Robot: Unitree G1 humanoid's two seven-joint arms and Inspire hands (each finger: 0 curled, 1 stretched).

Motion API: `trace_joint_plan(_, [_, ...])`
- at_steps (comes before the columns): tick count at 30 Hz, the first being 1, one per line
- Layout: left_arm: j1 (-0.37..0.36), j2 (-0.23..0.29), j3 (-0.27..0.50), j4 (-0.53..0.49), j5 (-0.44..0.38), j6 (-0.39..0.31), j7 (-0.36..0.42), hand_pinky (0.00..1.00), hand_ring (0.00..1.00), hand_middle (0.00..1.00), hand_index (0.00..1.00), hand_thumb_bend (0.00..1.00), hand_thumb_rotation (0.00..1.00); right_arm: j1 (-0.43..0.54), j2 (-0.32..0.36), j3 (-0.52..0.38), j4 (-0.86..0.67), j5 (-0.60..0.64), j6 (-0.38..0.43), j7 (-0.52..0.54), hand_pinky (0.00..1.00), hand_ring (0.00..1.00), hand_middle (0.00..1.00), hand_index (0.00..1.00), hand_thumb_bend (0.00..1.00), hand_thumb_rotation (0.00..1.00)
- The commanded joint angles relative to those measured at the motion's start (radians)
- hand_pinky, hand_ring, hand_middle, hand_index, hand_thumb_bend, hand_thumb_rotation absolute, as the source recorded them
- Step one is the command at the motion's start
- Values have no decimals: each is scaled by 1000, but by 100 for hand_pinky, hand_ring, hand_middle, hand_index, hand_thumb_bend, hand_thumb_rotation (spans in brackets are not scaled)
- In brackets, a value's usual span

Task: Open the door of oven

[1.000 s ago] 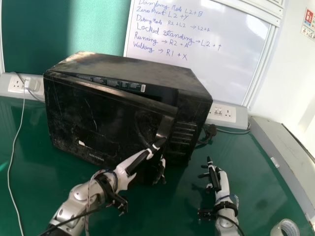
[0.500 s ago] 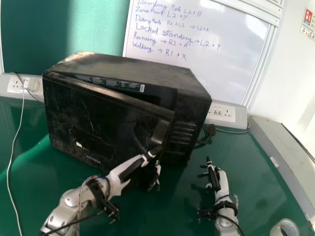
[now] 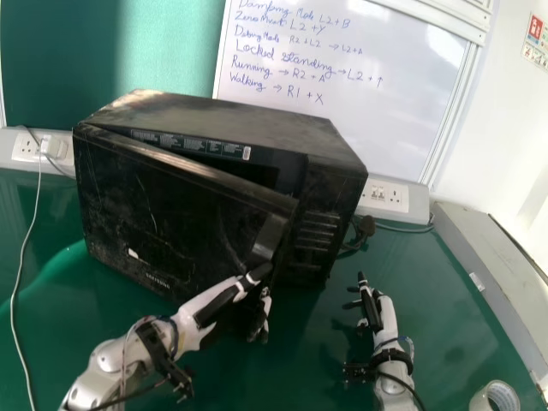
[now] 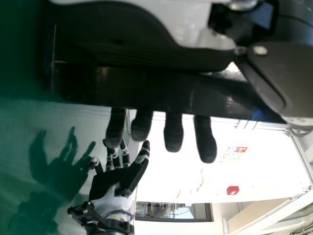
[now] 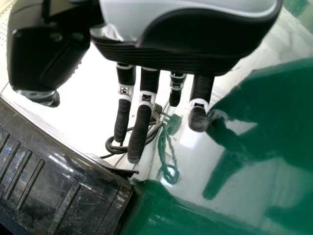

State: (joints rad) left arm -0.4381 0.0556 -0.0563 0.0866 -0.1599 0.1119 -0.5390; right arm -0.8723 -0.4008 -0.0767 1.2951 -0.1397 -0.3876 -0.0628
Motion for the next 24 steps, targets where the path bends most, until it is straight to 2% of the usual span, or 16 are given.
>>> trace_joint_plan(1, [6, 10, 11, -56, -34, -37, -5, 0, 4, 9, 9, 85, 81, 18, 0, -4, 25, -2, 32, 8, 20, 24, 38, 61, 78, 79])
trace_joint_plan(4, [19, 19, 15, -70, -37, -48, -9, 0, 4, 8, 8, 84, 80, 16, 0, -3, 26, -5, 29, 5, 20, 24, 37, 61, 77, 78])
trace_joint_plan(13, [83, 33, 16, -155, -38, -6, 15, 1, 4, 9, 9, 83, 77, 14, -1, -2, 25, -8, 33, 2, 19, 24, 36, 60, 75, 78])
trace_joint_plan(16, [96, 53, 17, -162, -22, -60, 0, 1, 5, 10, 10, 80, 82, 14, -3, -2, 24, -9, 32, 3, 19, 24, 36, 60, 74, 77])
trace_joint_plan(18, [105, 59, 22, -170, -24, -72, 1, 2, 6, 10, 10, 77, 83, 14, -4, -2, 24, -9, 30, 6, 19, 24, 37, 60, 73, 77])
trace_joint_plan(24, [128, 72, 43, -231, -83, 19, 3, 1, 5, 10, 10, 82, 79, 14, -6, -6, 24, -7, 30, 6, 20, 24, 36, 60, 75, 77])
